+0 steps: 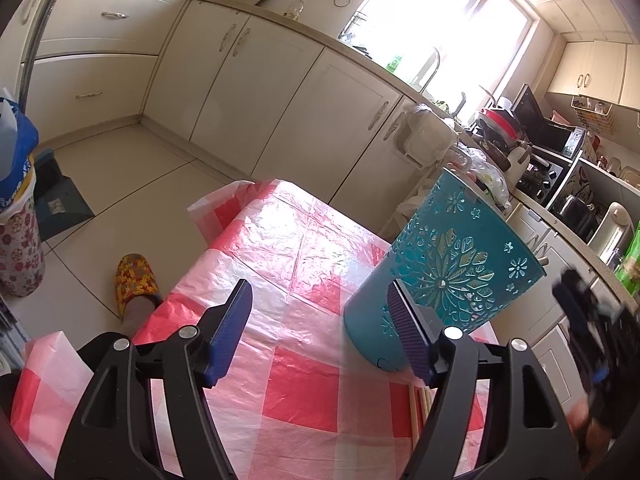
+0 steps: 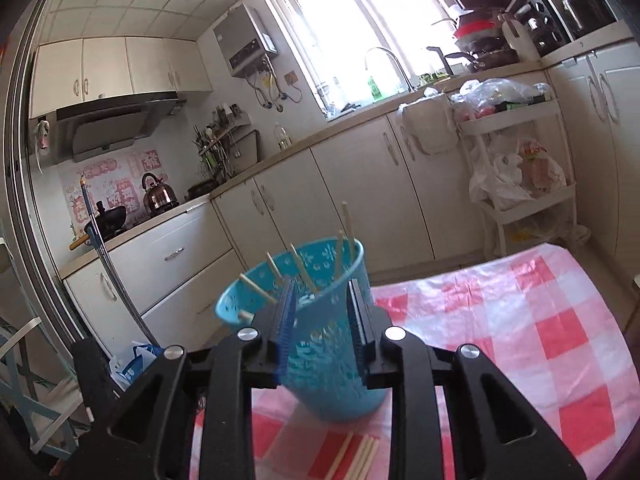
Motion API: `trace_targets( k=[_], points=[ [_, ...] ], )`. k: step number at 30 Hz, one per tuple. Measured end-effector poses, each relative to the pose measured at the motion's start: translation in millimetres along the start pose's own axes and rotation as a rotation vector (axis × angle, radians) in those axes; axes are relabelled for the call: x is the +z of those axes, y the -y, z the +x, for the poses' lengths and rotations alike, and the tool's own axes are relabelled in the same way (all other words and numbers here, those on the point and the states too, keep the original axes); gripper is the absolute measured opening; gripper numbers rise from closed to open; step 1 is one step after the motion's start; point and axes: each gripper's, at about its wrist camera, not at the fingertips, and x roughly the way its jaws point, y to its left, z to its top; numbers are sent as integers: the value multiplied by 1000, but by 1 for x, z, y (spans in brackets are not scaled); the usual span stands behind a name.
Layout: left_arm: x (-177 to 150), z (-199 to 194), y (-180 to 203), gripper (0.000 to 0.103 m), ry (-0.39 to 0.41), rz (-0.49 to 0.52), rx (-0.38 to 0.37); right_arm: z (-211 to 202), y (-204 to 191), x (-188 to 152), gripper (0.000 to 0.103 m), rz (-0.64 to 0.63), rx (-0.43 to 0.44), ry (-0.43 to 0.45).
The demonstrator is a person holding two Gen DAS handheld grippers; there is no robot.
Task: Organize utensils
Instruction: 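Lower the stick into the teal bin and open the right tool, then move both open tools back to the remaining wooden sticks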
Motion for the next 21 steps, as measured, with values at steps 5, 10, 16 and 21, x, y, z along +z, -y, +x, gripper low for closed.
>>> trace_targets(
  k=[5,10,16,21],
  points=[
    [0,-1,0,69,4,3,10,-22,9,-39,27,26,-53,-111],
    [0,0,2,72,1,8,19,-19,24,-58,28,95,-93,-185],
    [0,2,2,75,-7,9,20,-15,24,-64,31,98,-98,-230],
    [1,4,2,76,-13,9,16,-4,6,-80,31,3,-130,-378]
  ],
)
